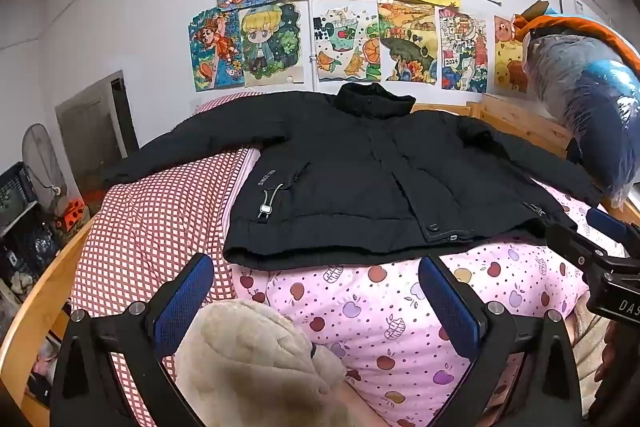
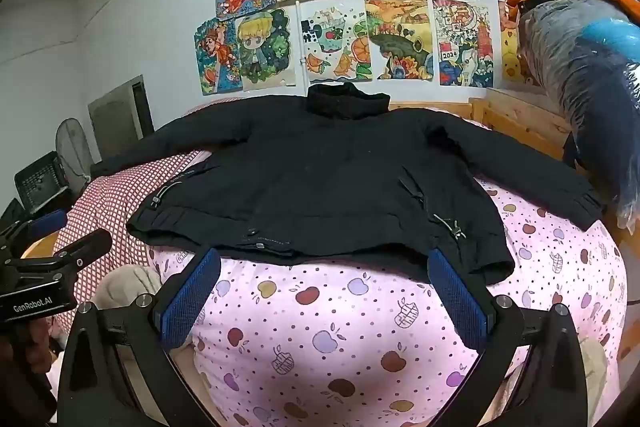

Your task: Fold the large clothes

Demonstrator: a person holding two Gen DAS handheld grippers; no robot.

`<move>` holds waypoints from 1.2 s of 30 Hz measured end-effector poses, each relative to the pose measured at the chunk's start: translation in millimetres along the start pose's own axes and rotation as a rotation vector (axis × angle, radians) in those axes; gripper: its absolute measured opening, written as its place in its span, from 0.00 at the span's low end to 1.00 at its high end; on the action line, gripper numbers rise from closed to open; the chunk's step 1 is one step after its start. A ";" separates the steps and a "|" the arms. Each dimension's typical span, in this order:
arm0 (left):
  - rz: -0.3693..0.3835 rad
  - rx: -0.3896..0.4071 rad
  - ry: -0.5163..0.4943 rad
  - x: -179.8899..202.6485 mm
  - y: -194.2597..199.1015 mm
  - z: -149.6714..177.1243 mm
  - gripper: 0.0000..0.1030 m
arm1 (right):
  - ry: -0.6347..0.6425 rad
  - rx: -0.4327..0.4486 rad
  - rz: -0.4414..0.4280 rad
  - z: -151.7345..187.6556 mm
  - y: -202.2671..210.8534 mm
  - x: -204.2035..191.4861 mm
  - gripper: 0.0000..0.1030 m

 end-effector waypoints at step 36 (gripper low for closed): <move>0.002 -0.017 0.017 -6.0 -6.1 6.5 1.00 | -0.017 -0.040 0.028 13.8 -5.3 6.8 0.99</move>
Point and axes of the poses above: each gripper's, at about its wrist camera, not at the fingertips, and y roughly against the way its jaws point, x to its right, z to its underside, the point moved 10 cm from there along -y, roughly the way its jaws point, and after that the axes turned 6 degrees about y, right-handed, at the moved point
